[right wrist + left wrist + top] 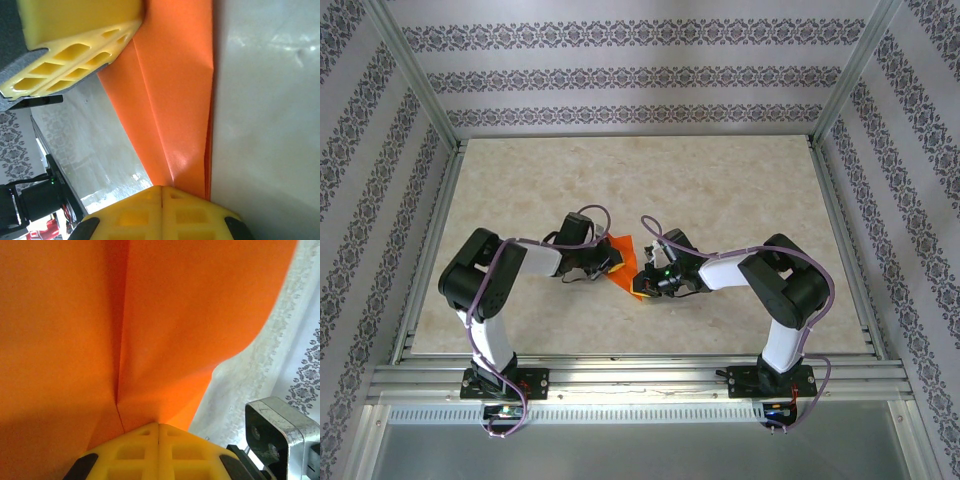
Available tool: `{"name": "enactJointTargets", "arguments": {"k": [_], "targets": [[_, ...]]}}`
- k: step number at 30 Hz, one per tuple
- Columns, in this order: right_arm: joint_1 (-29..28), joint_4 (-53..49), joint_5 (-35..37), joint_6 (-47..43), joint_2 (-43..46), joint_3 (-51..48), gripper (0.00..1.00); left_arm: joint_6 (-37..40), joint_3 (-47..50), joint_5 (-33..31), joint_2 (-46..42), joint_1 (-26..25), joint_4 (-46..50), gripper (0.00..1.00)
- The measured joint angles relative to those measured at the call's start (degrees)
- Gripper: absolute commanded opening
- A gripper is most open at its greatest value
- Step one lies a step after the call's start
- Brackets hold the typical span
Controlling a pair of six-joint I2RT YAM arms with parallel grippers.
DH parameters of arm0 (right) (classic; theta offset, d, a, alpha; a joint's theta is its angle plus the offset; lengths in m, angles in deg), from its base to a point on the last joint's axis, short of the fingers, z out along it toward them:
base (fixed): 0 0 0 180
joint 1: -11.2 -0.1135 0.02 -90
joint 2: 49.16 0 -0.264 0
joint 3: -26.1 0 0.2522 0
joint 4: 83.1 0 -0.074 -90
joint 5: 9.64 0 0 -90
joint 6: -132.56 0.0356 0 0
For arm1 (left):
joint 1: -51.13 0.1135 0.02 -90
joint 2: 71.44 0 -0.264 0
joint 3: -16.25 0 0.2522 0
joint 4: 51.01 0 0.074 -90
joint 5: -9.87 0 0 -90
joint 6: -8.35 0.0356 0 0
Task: Fold a paper plane with a square sheet of paper (pick it up from the middle)
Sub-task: Fourth fold the wing at the center of the table.
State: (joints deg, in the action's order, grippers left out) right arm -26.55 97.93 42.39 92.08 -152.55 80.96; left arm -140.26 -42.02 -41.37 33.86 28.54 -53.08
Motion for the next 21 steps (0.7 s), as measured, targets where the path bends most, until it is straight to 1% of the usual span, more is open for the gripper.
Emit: {"name": "enactJointTargets", "arguments": {"k": [3,7,10,16,21], "targets": [[0.00,-0.02,0.00,-0.02,0.00,0.00,0.00,0.17,-0.72,0.44,0.57,1.36,0.00,0.04],[0.00,-0.04,-0.02,-0.11,0.00,0.00,0.00,0.52,-2.36,-0.90,1.62,4.70,0.04,0.04],[0.00,-0.07,-0.02,-0.24,0.00,0.00,0.00,1.03,-4.07,-1.75,2.78,6.16,0.07,0.04],[-0.13,-0.50,0.15,-0.17,0.52,-0.02,0.00,1.68,-5.60,-1.88,3.74,6.54,0.52,0.04],[-0.26,-5.73,1.33,0.04,2.40,1.27,0.00,2.16,-5.03,-1.86,3.45,6.54,0.42,0.03]]}}
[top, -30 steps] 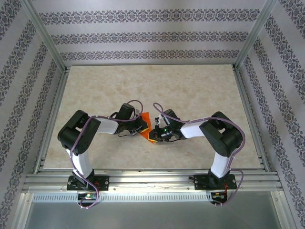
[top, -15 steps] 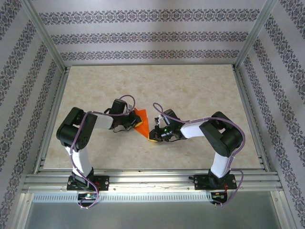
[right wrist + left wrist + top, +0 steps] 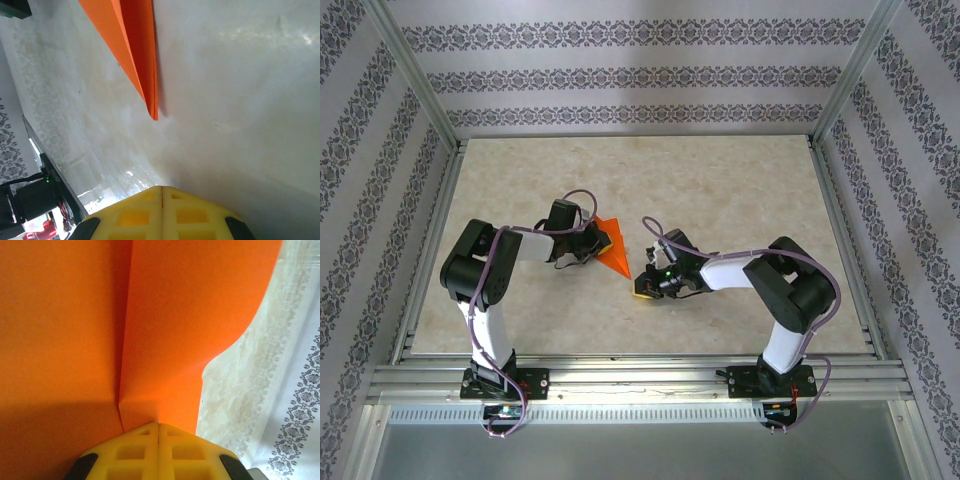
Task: Fold a paper plane with a square sheet of paper (pick it up from the middle)
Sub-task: Fourth fold the wing at the center of the table.
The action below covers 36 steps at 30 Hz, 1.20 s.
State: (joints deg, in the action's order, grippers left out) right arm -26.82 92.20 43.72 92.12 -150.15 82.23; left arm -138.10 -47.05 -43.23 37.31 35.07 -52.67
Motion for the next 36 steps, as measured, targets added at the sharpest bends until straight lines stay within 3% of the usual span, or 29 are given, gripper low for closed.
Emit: {"name": "enactJointTargets", "arguments": {"k": [13,23,36], "targets": [[0.57,-10.19,3.15,-1.99,-10.34,23.80,0.00,0.20,1.22,0.20,-0.81,0.00,-0.28,0.03],[2.12,-15.37,3.15,-4.22,-15.41,25.27,0.00,0.17,2.01,0.22,-0.90,0.00,-1.79,0.03],[1.29,-15.61,5.31,-9.55,-14.67,24.33,0.00,0.42,0.66,0.37,-0.79,0.04,0.74,0.04]]}}
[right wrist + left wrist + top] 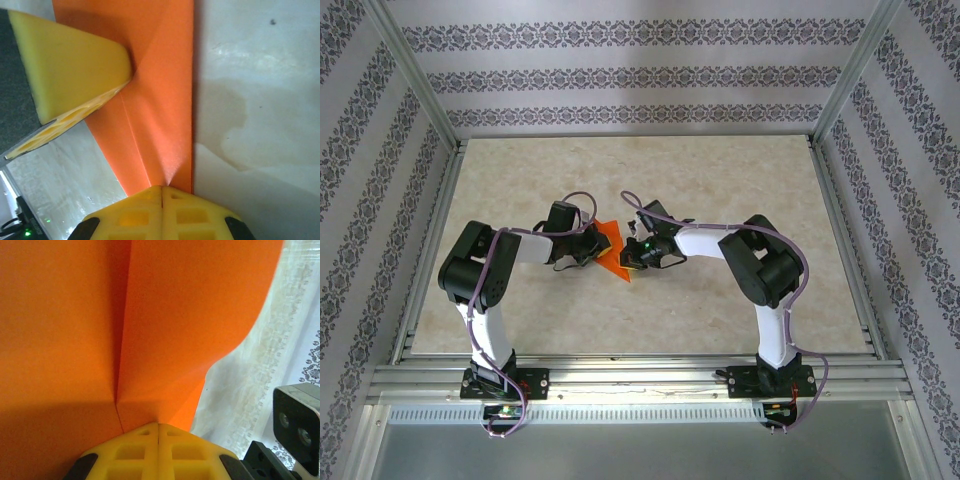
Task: Fold a paper plane with a square sheet of paper (pick it up from the middle)
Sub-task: Fourth fold the wing at the center of the table.
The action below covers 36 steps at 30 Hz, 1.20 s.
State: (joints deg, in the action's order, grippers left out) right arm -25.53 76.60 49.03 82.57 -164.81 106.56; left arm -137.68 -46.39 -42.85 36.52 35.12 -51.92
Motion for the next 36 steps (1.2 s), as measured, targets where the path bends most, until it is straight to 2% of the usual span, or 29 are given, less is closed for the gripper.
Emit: {"name": "enactJointTargets", "arguments": {"k": [6,22,36], "targets": [[-1.05,-3.32,3.10,-2.97,0.00,1.77,0.00,0.15,-1.88,-1.07,0.48,1.18,2.32,0.04],[-1.42,-4.24,4.35,-6.21,0.33,1.92,0.00,0.42,-8.61,-0.02,3.91,5.60,8.15,0.05],[-1.73,-8.09,4.33,-8.11,1.25,1.92,0.00,2.51,-16.76,-4.59,7.02,9.68,14.08,0.05]]}}
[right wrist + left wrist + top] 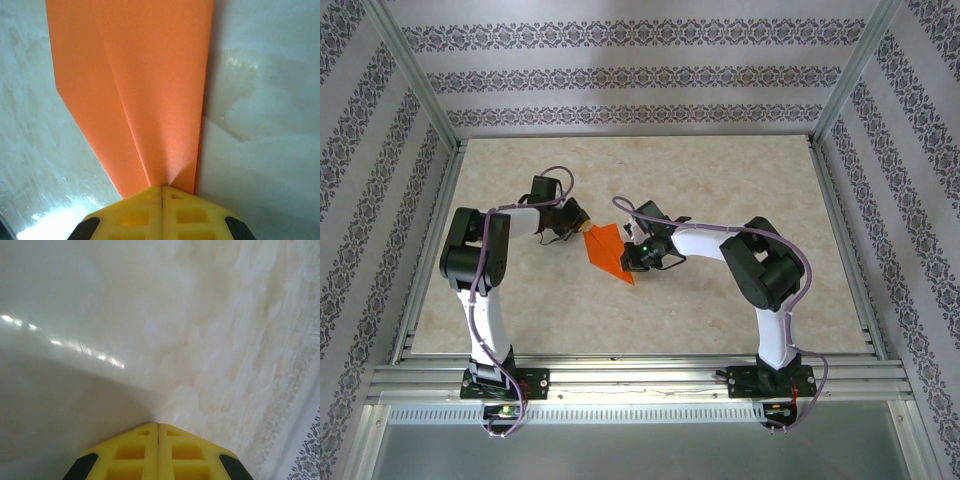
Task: Fold a paper plane with a square sheet of paper (pick it up from the middle)
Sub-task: Fourth fold the wing at the center of the table.
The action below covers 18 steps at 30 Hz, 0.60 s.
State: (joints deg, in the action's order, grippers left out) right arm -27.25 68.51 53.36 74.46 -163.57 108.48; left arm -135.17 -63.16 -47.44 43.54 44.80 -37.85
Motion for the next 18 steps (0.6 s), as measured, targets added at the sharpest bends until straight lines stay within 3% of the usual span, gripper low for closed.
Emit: {"name": "enactJointTargets", "arguments": {"k": [6,10,14,18], "targets": [[-0.35,-2.91,-0.02,-0.90,0.87,-0.20,0.00,0.96,-0.66,-0.13,-1.60,0.02,1.95,0.05],[-0.33,-4.76,-0.02,-1.38,1.51,-0.52,0.00,2.29,0.48,0.59,-7.58,-1.22,3.13,0.07],[-0.28,-5.81,-0.26,-1.92,1.84,-0.74,0.00,3.23,3.23,3.43,-12.81,-5.40,1.68,0.07],[-0.17,-6.03,-0.66,-1.95,1.95,-0.92,0.00,3.41,8.55,6.12,-12.66,-9.53,-1.05,0.07]]}}
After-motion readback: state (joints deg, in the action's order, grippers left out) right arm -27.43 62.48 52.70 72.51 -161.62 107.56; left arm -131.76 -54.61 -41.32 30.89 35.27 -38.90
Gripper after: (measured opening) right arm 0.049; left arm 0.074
